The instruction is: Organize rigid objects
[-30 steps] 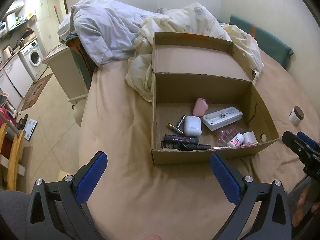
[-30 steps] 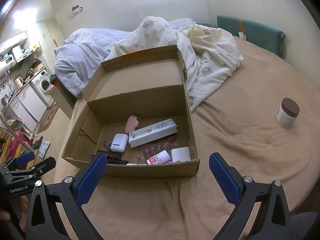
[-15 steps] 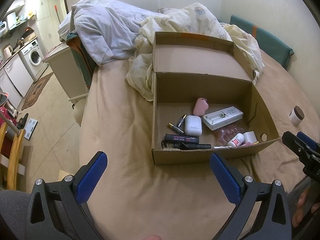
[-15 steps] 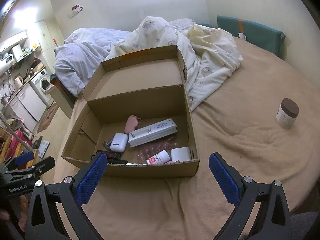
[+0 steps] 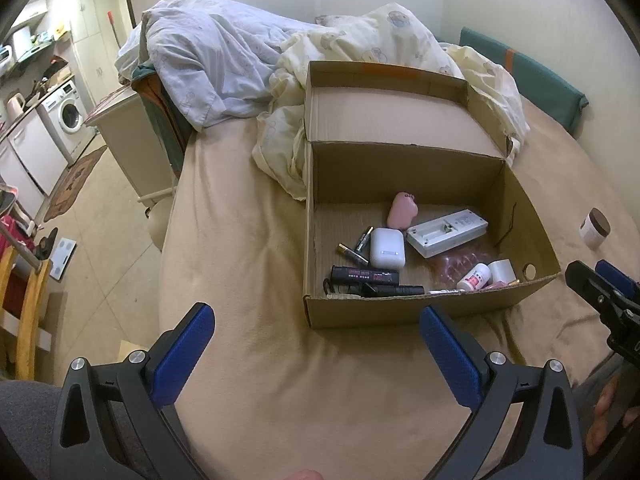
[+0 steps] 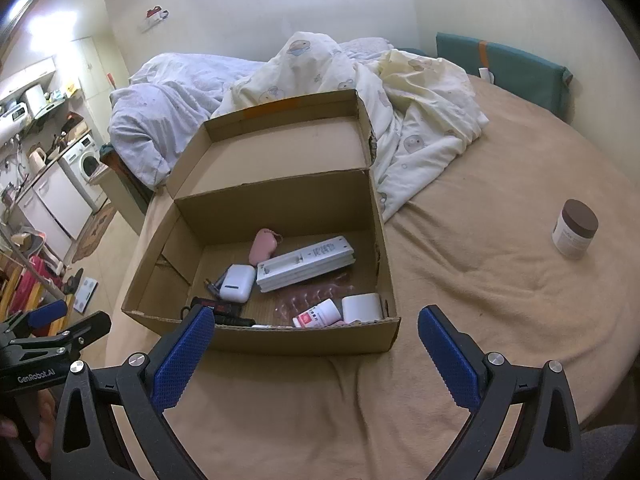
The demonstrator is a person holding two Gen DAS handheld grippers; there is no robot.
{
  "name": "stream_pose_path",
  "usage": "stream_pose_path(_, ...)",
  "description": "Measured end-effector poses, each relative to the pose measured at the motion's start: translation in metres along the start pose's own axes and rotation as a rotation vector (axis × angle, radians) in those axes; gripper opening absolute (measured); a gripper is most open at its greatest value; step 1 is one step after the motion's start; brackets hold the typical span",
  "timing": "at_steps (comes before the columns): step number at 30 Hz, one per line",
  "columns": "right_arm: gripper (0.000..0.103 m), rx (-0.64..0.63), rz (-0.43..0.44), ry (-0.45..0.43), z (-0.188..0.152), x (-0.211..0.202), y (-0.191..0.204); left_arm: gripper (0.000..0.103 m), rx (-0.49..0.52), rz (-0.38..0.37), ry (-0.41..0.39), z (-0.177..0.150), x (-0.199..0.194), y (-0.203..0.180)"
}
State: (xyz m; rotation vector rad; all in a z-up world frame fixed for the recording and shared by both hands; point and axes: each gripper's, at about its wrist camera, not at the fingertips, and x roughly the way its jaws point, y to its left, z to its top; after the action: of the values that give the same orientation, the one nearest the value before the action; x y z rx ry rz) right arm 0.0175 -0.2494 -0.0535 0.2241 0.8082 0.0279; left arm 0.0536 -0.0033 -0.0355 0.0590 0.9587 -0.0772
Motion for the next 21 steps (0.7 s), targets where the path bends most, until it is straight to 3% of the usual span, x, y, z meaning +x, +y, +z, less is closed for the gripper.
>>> stream_pose_path(21, 0.103, -0.002, 0.007, 0.003, 0.0012, 0.0010, -0.0008, 0.102, 0.023, 0.004, 0.006, -0.0019, 0.0049, 0.0007)
